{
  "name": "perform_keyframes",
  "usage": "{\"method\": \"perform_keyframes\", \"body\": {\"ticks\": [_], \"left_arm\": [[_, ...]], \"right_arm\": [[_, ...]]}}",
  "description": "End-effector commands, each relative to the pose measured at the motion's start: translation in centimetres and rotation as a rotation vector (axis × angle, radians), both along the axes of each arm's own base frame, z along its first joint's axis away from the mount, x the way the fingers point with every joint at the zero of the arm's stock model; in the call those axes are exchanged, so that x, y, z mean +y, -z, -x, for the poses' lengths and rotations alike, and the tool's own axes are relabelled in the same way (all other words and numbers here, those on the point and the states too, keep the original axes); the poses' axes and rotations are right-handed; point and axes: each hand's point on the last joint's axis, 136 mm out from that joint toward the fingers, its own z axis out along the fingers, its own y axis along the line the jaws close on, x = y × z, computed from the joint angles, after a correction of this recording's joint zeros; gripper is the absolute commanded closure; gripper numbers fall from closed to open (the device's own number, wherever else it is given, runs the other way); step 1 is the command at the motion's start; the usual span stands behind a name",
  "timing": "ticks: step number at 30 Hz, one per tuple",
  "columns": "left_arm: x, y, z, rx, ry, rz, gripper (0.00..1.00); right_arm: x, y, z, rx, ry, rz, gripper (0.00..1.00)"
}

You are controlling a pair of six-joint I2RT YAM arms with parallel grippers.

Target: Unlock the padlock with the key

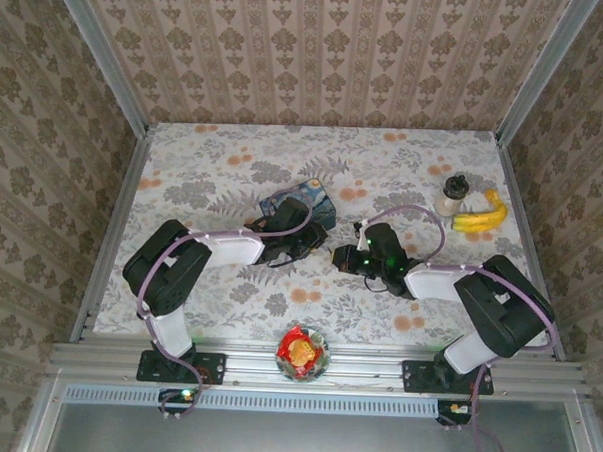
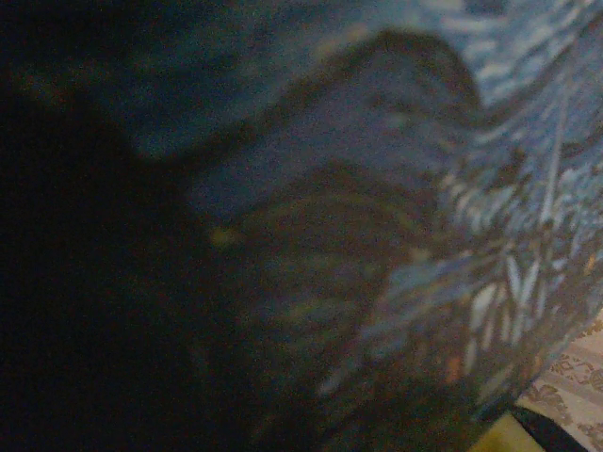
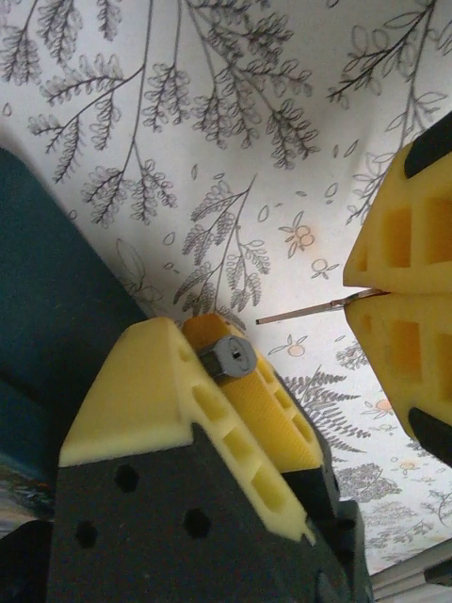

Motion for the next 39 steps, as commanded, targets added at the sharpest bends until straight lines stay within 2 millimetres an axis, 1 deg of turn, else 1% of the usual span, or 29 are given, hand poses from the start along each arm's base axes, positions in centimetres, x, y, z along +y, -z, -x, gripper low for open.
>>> {"method": "perform_keyframes", "body": {"ticks": [1, 9, 21, 32, 39], "left_arm": [[0.1, 3.4, 3.8, 0.266, 0.005, 0.015, 0.84], [0.0, 3.5, 3.8, 0.267, 0.008, 0.020, 0.84], [-0.5, 3.7, 3.8, 0.276, 0.013, 0.033, 0.84], [-1.0, 3.5, 3.7, 0.279, 0.018, 0.045, 0.84], [-1.0, 3.5, 3.8, 0.282, 0.018, 0.047, 0.84]], "right_arm": [[1.1, -1.2, -1.1, -0.033, -0.010, -0.035, 1.00], [1.5, -1.1, -1.7, -0.035, -0.010, -0.043, 1.00], [2.0, -1.5, -1.8, -0.052, -0.025, -0.068, 1.00], [2.7, -1.1, -1.9, -0.050, -0.040, -0.062, 1.00], [2.4, -1.3, -2.3, -0.068, -0.016, -0.049, 1.00]]}}
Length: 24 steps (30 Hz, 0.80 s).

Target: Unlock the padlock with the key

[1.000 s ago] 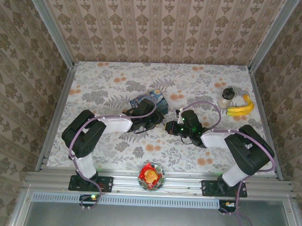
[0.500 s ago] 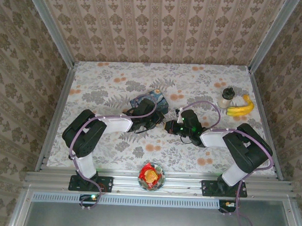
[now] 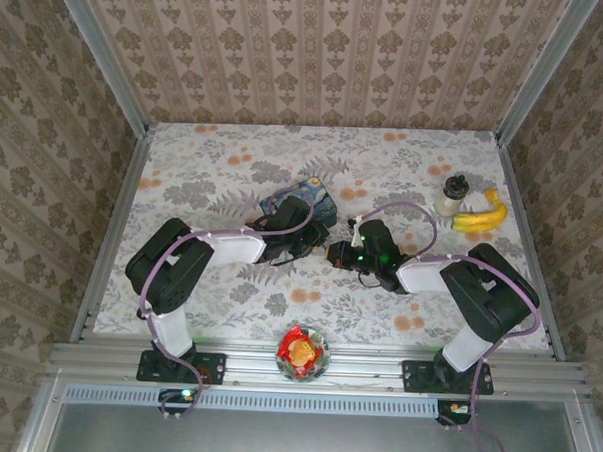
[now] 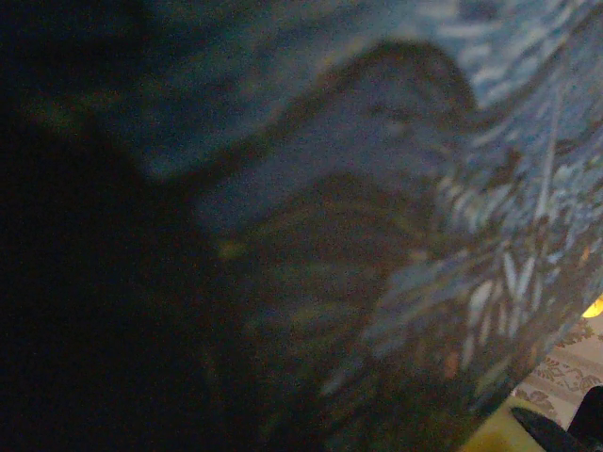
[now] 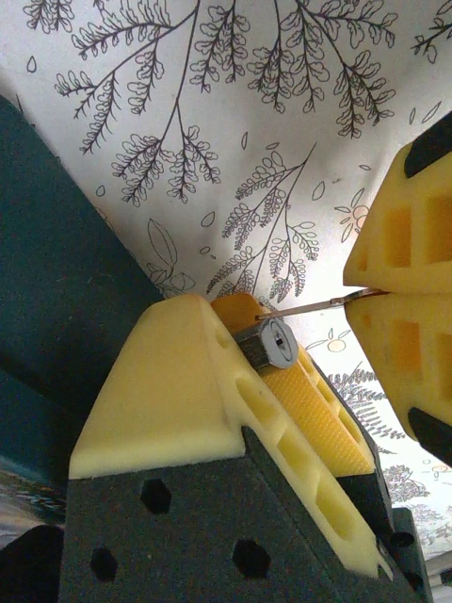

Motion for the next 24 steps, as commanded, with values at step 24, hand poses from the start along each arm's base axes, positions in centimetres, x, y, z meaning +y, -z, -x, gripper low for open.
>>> {"method": "perform_keyframes", "body": {"ticks": [24], "left_arm": [[-0.1, 3.0, 4.3, 0.332, -0.007, 0.052, 0.84]], "right_arm": [[0.2, -1.5, 0.7, -0.040, -0.036, -0.077, 1.00]]}}
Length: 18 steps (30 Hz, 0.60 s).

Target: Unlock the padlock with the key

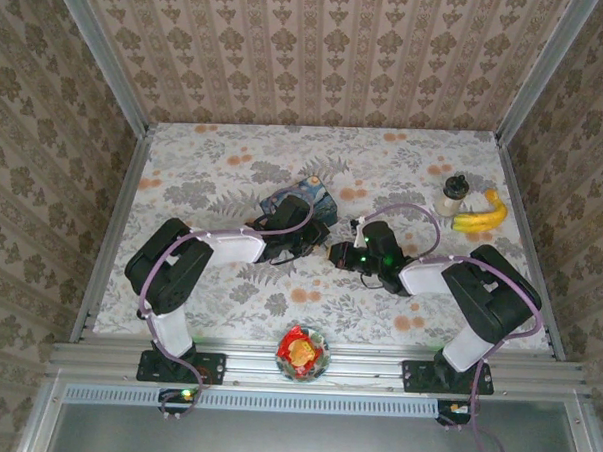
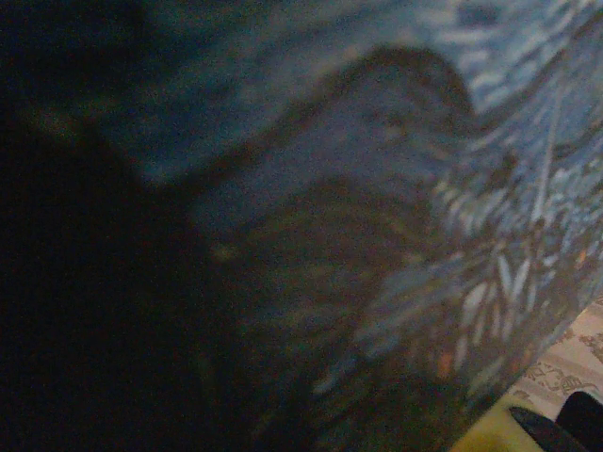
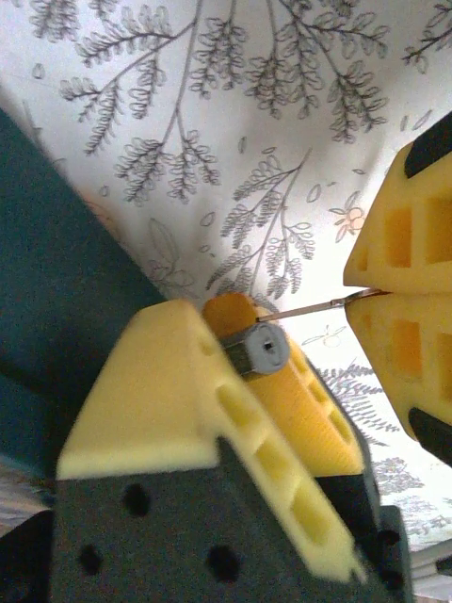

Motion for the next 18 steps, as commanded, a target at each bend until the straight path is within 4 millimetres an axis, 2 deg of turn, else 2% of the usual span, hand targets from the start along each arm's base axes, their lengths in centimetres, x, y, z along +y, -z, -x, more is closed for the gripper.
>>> {"method": "perform_keyframes", "body": {"ticks": [1, 10, 18], "left_arm": [[0.1, 3.5, 4.4, 0.320, 0.009, 0.033, 0.84], [0.1, 3.6, 4.3, 0.321, 0.003, 0.036, 0.84], [0.1, 3.7, 4.4, 0.323, 0.007, 0.038, 0.84]], "right_arm": [[0.6, -1.4, 0.4, -0.032, -0.030, -0.053, 1.00], [0.3, -2.1, 0.7, -0.061, -0.023, -0.057, 1.00], [-0.2, -2.6, 0.1, -0.079, 0.004, -0.026, 1.00]]}}
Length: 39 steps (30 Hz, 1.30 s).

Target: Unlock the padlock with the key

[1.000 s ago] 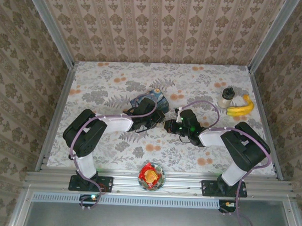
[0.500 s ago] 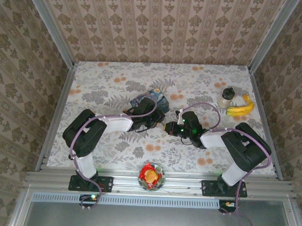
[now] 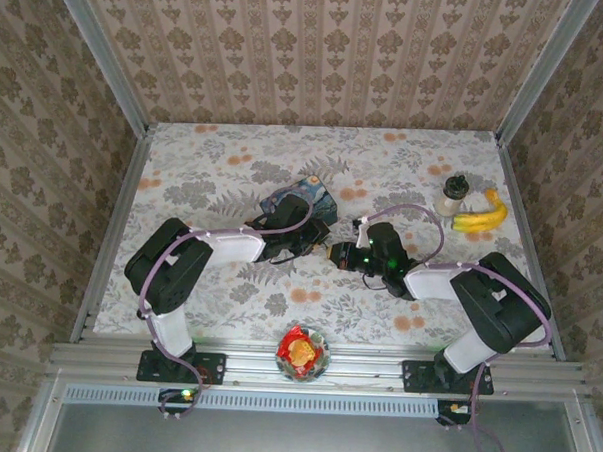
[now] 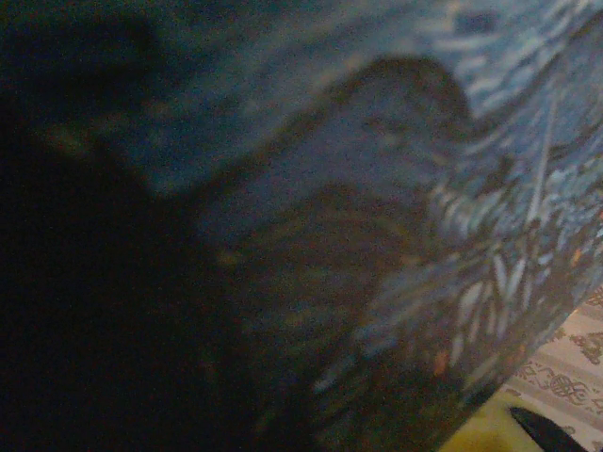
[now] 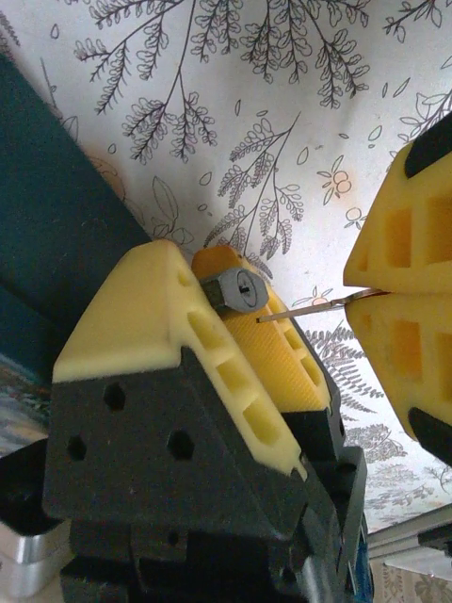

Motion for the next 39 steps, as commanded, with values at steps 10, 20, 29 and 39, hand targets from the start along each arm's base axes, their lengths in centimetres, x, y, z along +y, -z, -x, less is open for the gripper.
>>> {"method": "perform_keyframes", "body": {"ticks": [10, 20, 29, 39], "left_arm": [[0.0, 3.7, 4.3, 0.308, 0.016, 0.034, 0.84], [-0.1, 3.7, 4.3, 0.307, 0.021, 0.039, 0.84], [-0.2, 3.9, 4.4, 0.314, 0.025, 0.038, 0.84], [-0.3, 3.8, 4.5, 0.315, 0.035, 0.041, 0.84]], "right_arm": [[-0.2, 0.0, -1.0, -0.014, 0.037, 0.026, 1.00], [0.0, 0.0, -1.6, -0.020, 0.042, 0.027, 1.00], [0.3, -0.2, -2.2, -0.032, 0.047, 0.021, 1.00], [0.2, -0.9, -3.1, -0.043, 0.073, 0.011, 1.00]]}}
